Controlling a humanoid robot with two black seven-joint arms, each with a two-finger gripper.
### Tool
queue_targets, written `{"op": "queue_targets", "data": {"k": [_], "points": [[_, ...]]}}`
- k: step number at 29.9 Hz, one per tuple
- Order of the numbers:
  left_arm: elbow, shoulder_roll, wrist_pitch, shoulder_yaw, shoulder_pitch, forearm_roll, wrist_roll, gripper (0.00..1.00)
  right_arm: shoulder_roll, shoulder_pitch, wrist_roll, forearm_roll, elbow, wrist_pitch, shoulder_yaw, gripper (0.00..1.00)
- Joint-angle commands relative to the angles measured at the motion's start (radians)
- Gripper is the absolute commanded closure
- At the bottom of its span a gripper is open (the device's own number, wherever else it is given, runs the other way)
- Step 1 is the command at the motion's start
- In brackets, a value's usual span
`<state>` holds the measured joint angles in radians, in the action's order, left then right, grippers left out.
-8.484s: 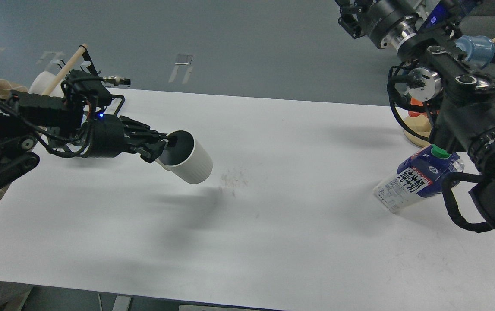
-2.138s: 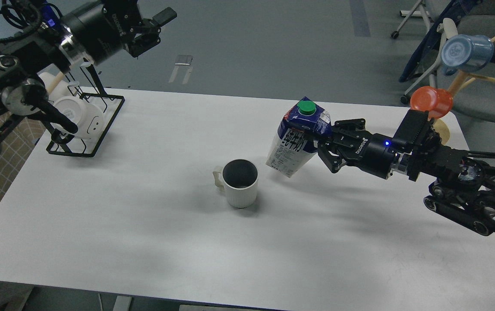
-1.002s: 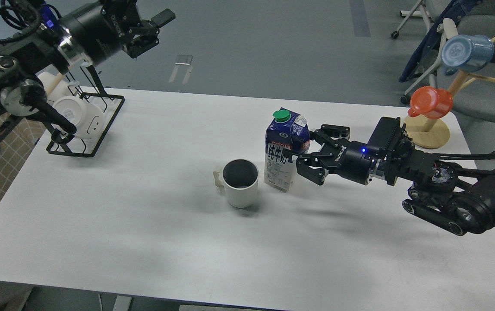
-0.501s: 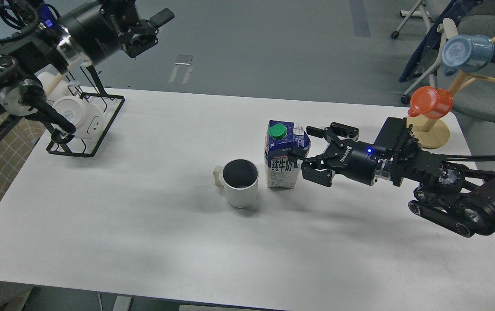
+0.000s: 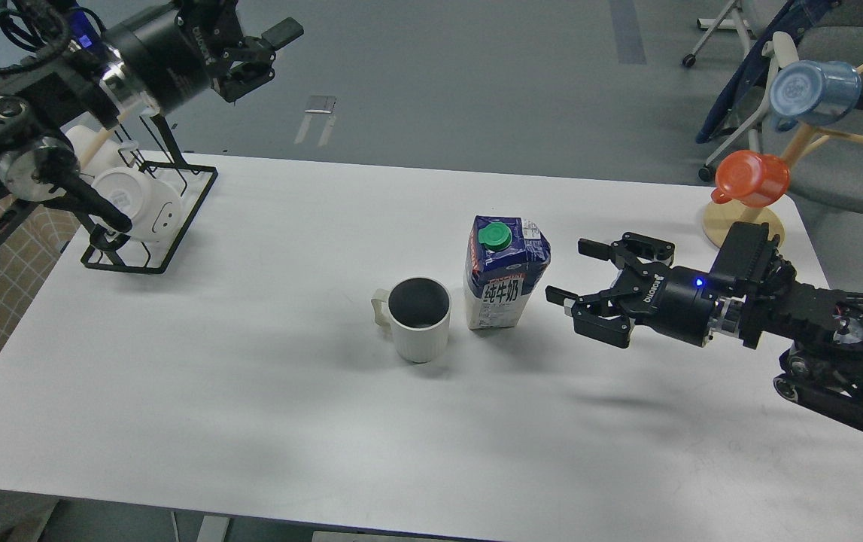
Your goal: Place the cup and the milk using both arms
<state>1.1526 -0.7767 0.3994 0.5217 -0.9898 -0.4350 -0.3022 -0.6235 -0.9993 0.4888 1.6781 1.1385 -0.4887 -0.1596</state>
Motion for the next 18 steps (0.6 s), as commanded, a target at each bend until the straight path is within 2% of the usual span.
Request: {"op": "queue_targets", "data": {"k": [1, 6, 8, 11, 12, 16, 17, 18], "points": [[0.001, -0.003, 0.004, 0.0, -0.001, -0.001, 0.0, 0.05, -0.085, 0.004, 0.0, 0.0, 0.085, 0.0, 0.0, 0.11], [-0.001, -0.001, 0.004, 0.001, 0.0, 0.001, 0.0, 0.05, -0.241, -0.022, 0.0, -0.041, 0.201, 0.0, 0.018, 0.11], [-0.001, 0.001, 0.004, 0.001, 0.0, 0.001, 0.0, 0.04, -0.306, -0.07, 0.0, -0.128, 0.242, 0.013, 0.035, 0.11], [-0.004, 0.007, 0.004, 0.003, 0.002, 0.004, 0.0, 0.04, -0.363, -0.14, 0.0, -0.277, 0.276, 0.119, 0.077, 0.11], [-0.007, 0.011, 0.001, 0.004, 0.002, 0.004, 0.0, 0.04, -0.383, -0.172, 0.0, -0.353, 0.274, 0.183, 0.115, 0.11], [-0.04, 0.046, 0.001, 0.027, -0.006, 0.01, -0.002, 0.04, -0.383, -0.222, 0.0, -0.617, 0.198, 0.411, 0.308, 0.1], [-0.04, 0.047, 0.001, 0.027, -0.006, 0.01, -0.002, 0.04, -0.383, -0.222, 0.0, -0.618, 0.198, 0.412, 0.308, 0.1], [-0.068, 0.06, 0.004, 0.041, -0.007, 0.01, -0.002, 0.04, -0.372, -0.222, 0.0, -0.696, 0.155, 0.47, 0.372, 0.1]]}}
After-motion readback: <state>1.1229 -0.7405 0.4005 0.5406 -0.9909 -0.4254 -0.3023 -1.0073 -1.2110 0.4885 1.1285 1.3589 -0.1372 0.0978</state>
